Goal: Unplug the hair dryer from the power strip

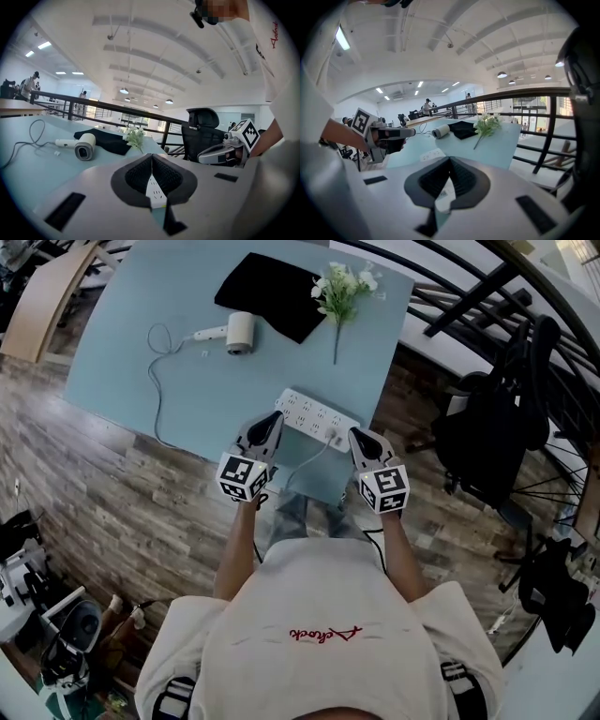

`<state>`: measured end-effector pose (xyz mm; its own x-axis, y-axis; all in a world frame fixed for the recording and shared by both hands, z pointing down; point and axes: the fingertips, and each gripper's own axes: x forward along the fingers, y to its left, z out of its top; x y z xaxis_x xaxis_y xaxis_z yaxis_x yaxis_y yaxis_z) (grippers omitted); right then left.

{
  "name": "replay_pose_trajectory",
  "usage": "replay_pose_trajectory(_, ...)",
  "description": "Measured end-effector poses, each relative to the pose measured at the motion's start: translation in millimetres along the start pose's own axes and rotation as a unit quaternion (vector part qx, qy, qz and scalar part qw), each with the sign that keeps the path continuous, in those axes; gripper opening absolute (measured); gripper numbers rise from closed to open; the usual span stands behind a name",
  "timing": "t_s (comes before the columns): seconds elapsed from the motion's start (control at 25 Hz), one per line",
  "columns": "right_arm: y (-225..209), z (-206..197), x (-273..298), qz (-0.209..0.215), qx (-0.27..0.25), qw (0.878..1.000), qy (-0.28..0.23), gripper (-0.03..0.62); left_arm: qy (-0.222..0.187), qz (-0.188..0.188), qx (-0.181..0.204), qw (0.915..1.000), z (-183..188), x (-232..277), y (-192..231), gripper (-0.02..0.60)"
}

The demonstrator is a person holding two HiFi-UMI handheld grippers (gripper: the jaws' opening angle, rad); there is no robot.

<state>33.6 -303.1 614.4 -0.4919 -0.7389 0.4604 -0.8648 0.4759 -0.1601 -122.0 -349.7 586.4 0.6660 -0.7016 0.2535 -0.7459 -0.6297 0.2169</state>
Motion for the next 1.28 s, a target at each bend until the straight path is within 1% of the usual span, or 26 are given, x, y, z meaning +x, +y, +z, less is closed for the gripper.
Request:
replay_pose_trajectory(0.32, 5, -34, -4, 0.008, 0.009, 1.000, 0.028, 0.017, 0.017, 0.007, -0.021, 0.9996, -33, -4, -4, 0.009)
replay_pose_trajectory(0.64, 13, -55, -3, 0.020, 0.014, 0.999, 0.044, 0.017, 0.028, 0.009, -0.029, 0.9991, -56, -4, -6, 0.009)
replay_pose_trajectory(0.92, 18, -67, -3, 0.025, 0.018, 0.998, 0.052, 0.017, 0.035, 0.004, -0.032, 0.9989, -69, 1, -9, 0.009)
replay_pose_trajectory(1.16, 19, -71, -3, 0.027, 0.020, 0.998, 0.056, 0.017, 0.042, 0.009, -0.023, 0.9988, -77, 10, -6, 0.012)
replay_pose_trajectory(1.2, 19, -72, -4, 0.027, 0.021, 0.998, 0.057, 0.017, 0.044, 0.009, -0.021, 0.9988, -78, 12, -6, 0.027)
replay_pose_trajectory(1.28, 18, -73, -5, 0.027, 0.022, 0.998, 0.058, 0.017, 0.049, 0.012, -0.018, 0.9986, -81, 17, -5, 0.106)
